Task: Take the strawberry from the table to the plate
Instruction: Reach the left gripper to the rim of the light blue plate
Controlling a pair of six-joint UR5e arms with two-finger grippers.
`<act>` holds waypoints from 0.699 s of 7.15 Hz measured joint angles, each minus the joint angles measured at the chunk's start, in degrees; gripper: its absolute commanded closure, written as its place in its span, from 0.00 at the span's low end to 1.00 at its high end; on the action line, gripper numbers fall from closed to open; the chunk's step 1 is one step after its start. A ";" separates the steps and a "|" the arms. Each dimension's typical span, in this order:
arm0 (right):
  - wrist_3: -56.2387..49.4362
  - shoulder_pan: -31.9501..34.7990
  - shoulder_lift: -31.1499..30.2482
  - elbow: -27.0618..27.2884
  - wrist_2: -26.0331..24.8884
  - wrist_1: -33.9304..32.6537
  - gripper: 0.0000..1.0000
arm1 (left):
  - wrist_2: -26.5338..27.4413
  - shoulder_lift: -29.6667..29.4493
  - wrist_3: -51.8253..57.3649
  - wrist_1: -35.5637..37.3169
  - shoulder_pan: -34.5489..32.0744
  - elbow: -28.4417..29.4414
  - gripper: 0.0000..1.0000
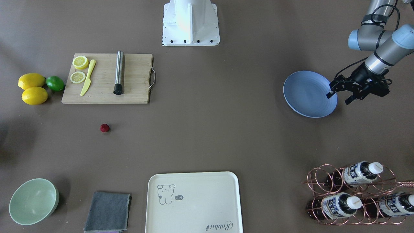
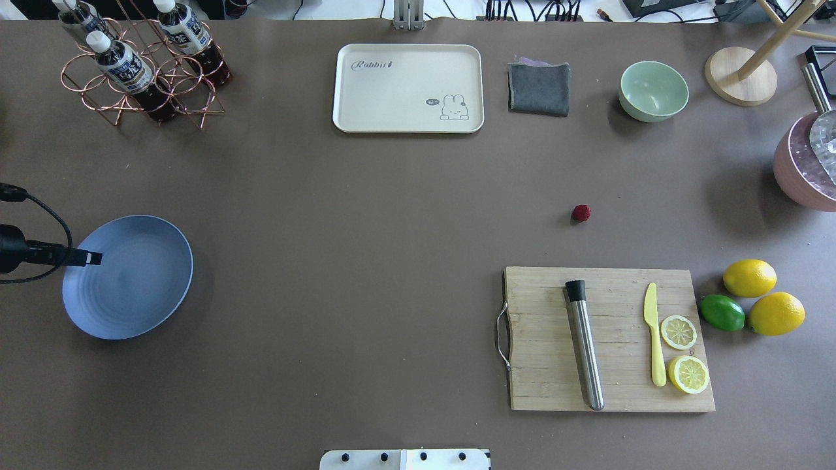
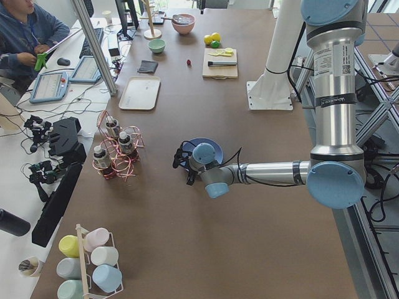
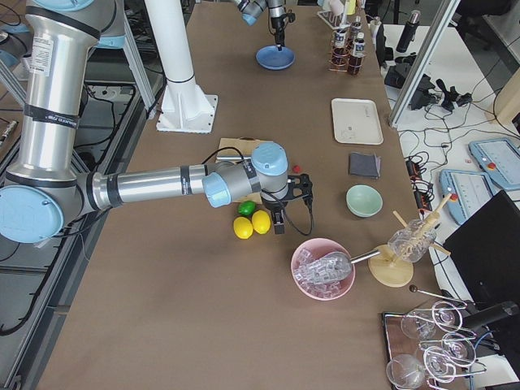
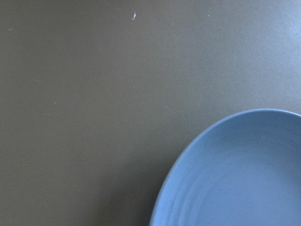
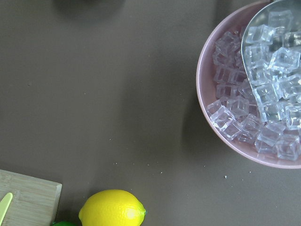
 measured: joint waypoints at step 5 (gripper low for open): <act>0.02 -0.02 0.03 -0.12 -0.20 0.03 0.00 | 0.00 -0.39 -0.09 -0.01 0.36 -0.36 1.00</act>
